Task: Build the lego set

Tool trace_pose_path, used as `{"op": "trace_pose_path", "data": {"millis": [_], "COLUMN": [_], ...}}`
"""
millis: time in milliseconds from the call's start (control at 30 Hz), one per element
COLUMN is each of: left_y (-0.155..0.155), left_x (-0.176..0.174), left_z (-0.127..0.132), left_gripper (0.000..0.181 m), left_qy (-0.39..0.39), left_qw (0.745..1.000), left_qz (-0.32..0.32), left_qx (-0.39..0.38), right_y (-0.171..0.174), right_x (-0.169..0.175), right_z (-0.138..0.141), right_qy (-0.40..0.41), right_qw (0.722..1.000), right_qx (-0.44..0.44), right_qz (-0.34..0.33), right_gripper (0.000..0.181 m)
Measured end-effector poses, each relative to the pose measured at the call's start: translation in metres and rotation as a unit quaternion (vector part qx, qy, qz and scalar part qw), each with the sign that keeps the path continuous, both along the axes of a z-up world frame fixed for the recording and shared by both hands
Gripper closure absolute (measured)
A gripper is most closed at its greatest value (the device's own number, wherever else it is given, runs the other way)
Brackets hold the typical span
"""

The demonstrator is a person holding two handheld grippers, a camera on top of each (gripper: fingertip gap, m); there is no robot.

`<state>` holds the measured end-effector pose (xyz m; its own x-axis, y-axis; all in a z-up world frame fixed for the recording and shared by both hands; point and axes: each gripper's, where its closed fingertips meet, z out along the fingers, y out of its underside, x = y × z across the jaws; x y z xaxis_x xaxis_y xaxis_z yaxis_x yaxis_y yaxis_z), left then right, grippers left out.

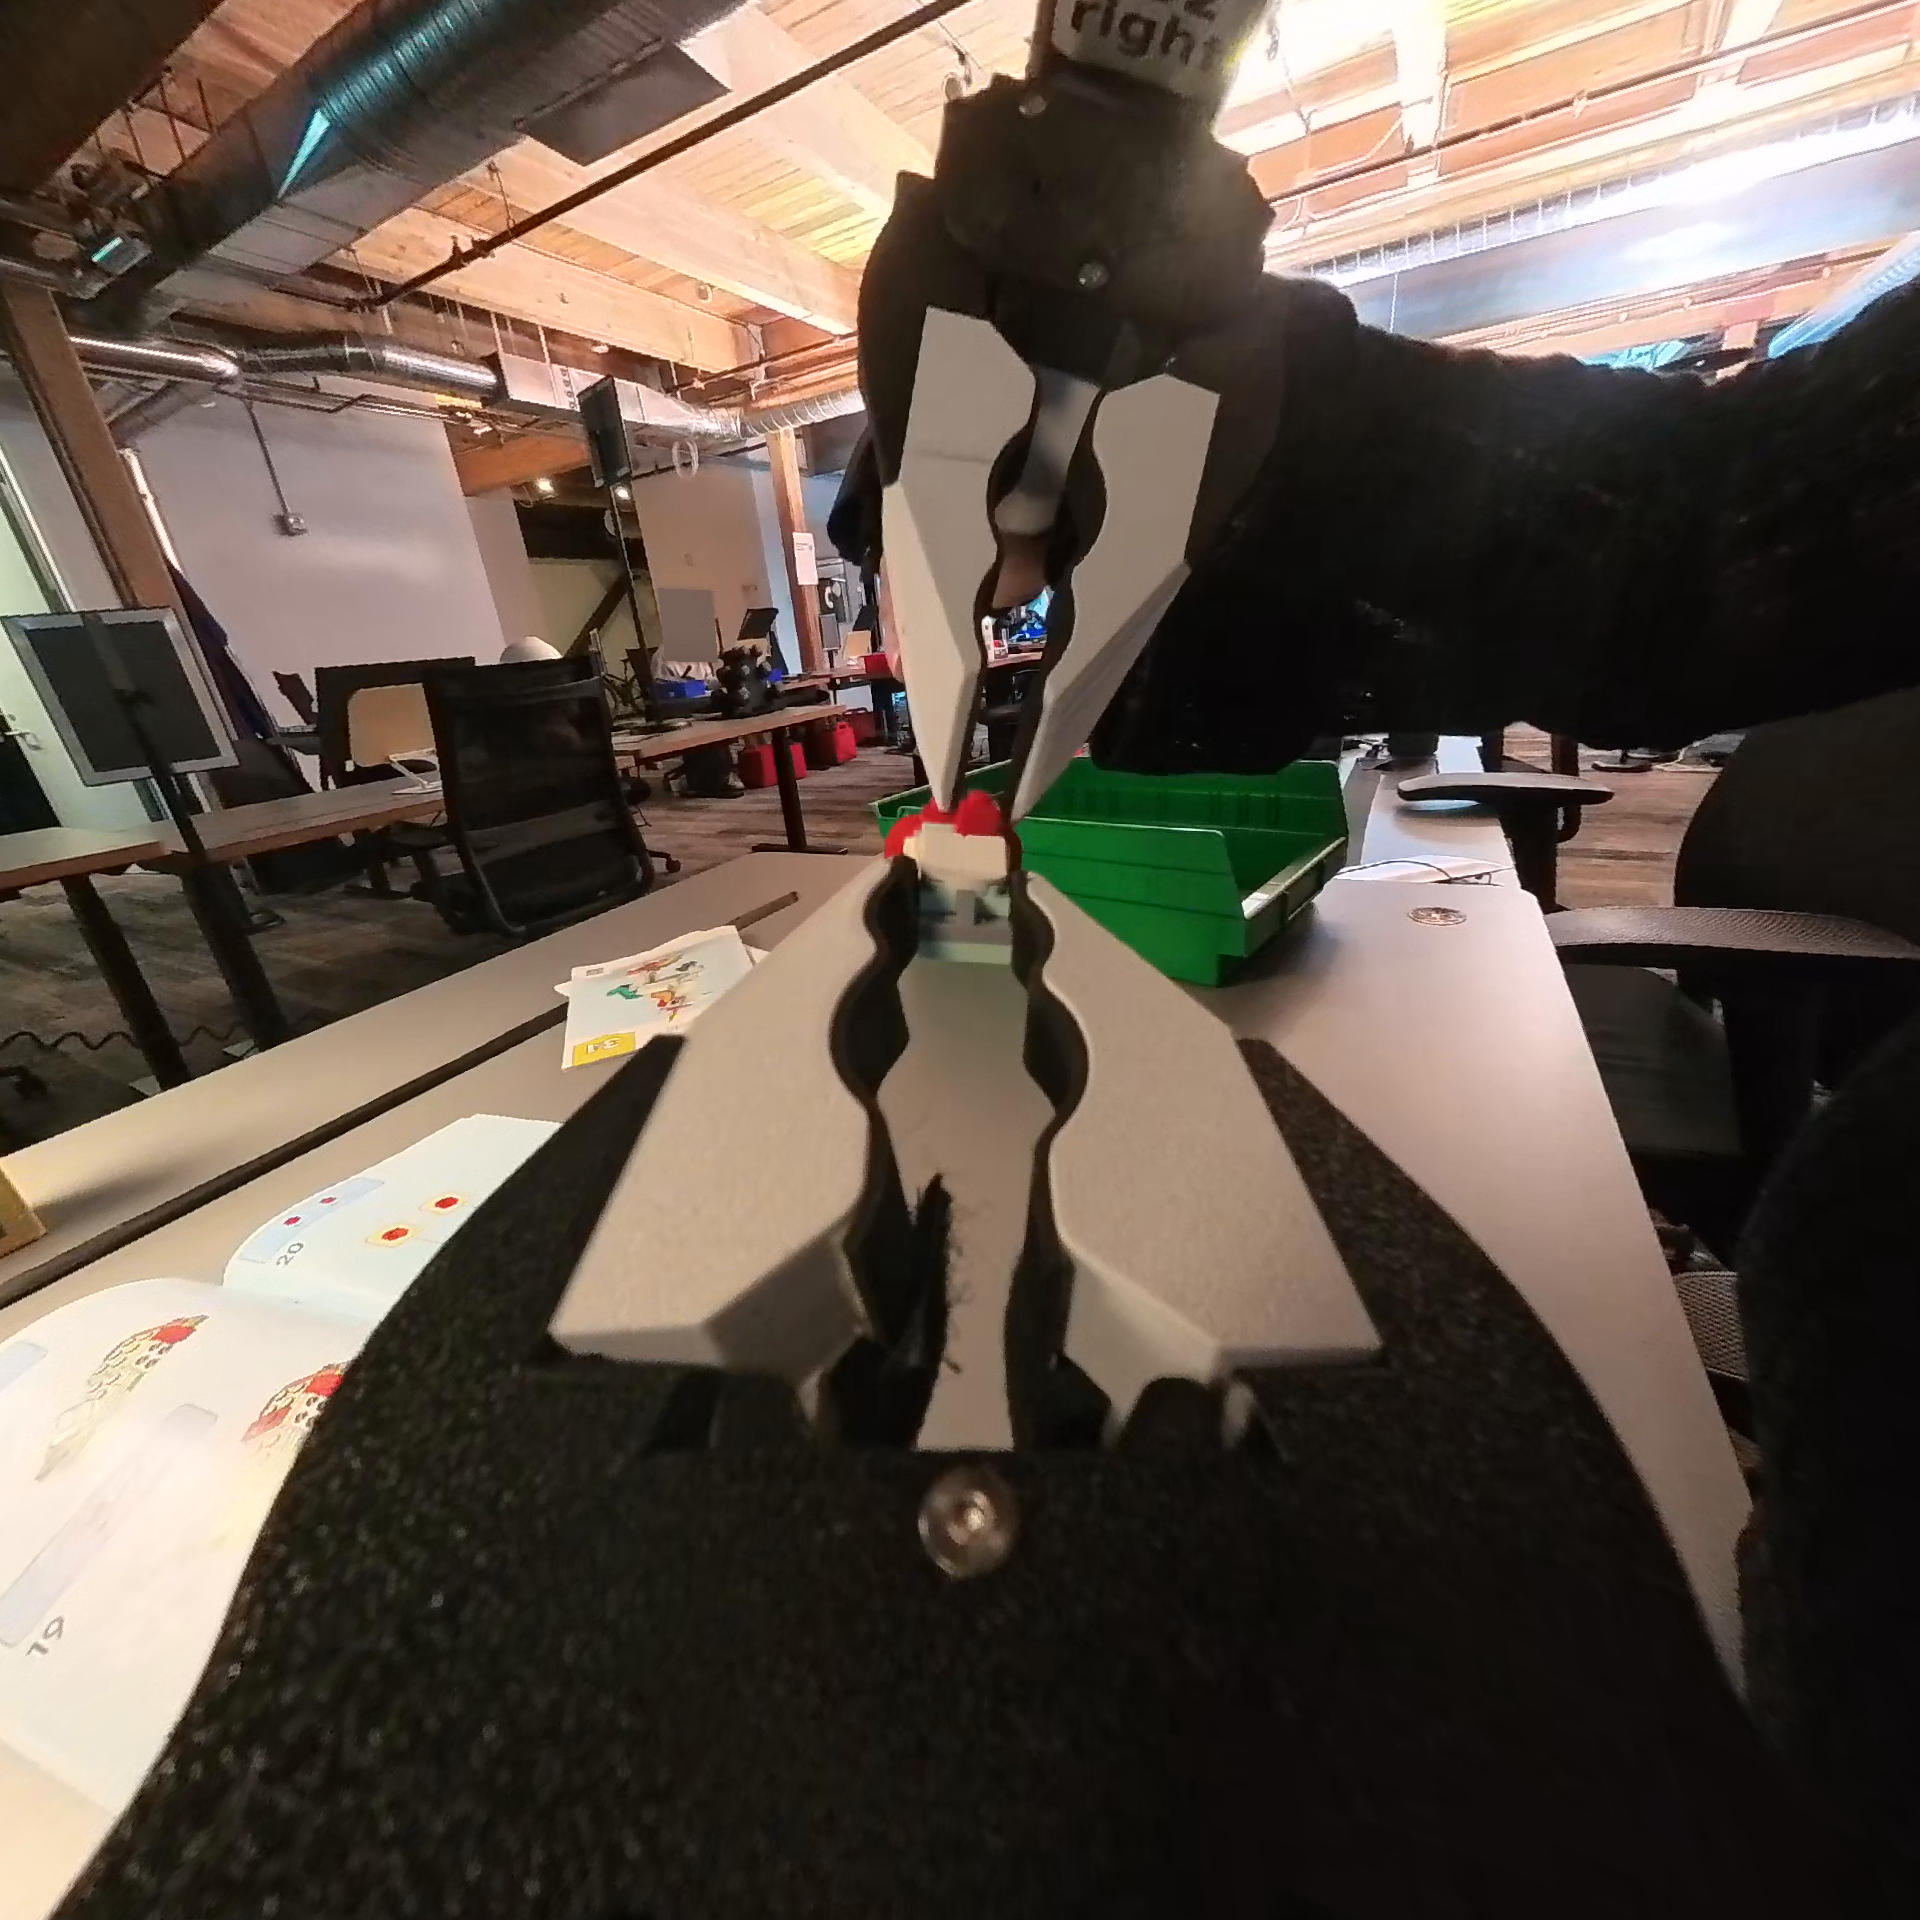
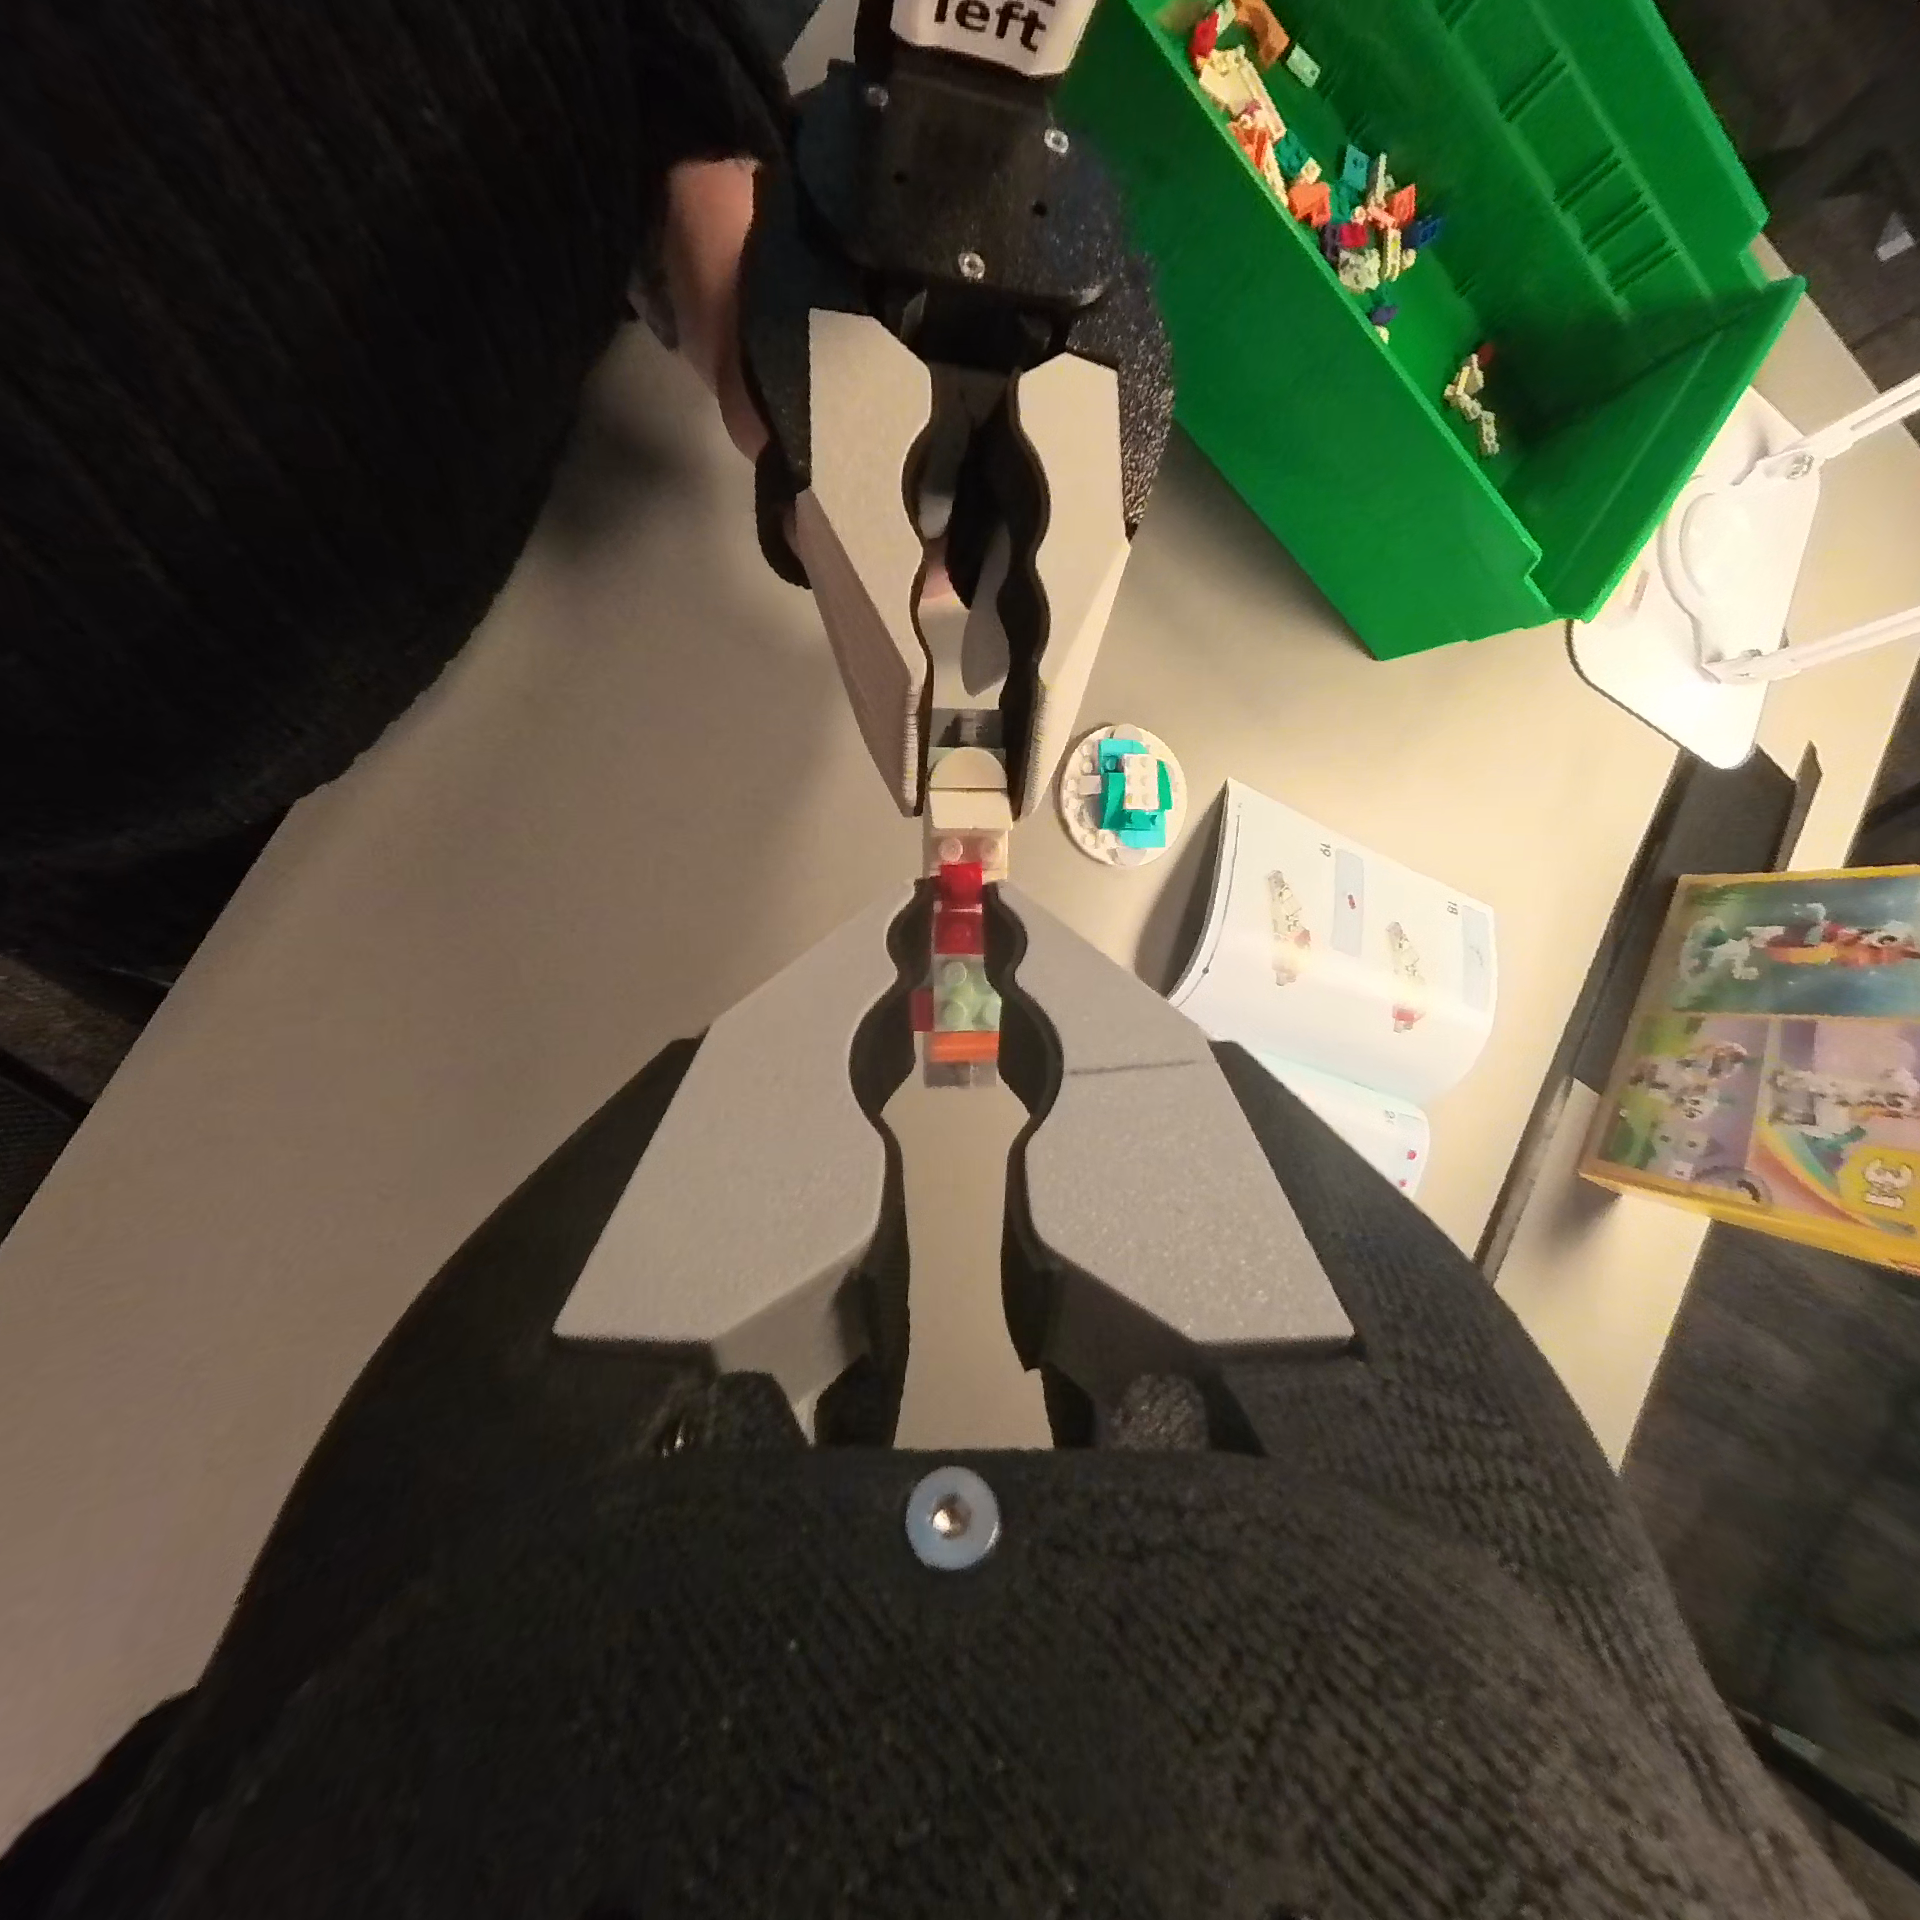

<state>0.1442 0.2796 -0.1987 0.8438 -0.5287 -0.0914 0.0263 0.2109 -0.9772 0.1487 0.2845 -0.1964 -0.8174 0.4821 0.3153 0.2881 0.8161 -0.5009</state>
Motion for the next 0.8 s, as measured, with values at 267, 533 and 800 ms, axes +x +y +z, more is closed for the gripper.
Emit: {"op": "trace_pose_path", "data": {"millis": [267, 533, 800], "left_y": [-0.0006, -0.0002, 0.0011], "left_x": [0.0008, -0.0034, -0.0034], "left_z": [0.0007, 0.0012, -0.0006], "left_gripper": [0.167, 0.167, 0.167], "left_qy": [0.000, -0.010, -0.012], "left_qw": [1.000, 1.000, 1.000], "left_qz": [-0.001, 0.005, 0.005], "left_qx": [0.004, 0.005, -0.002], "right_y": [-0.0014, -0.0001, 0.0011], "right_x": [0.0021, -0.0017, -0.0027], "right_z": [-0.0029, -0.0027, -0.0051], "right_qy": [-0.030, -0.028, -0.032], "right_qw": [1.000, 1.000, 0.999], "right_qx": [0.000, 0.001, 0.000], "right_qz": [-0.002, -0.013, -0.021], "right_gripper": [0.174, 0.172, 0.168]}}
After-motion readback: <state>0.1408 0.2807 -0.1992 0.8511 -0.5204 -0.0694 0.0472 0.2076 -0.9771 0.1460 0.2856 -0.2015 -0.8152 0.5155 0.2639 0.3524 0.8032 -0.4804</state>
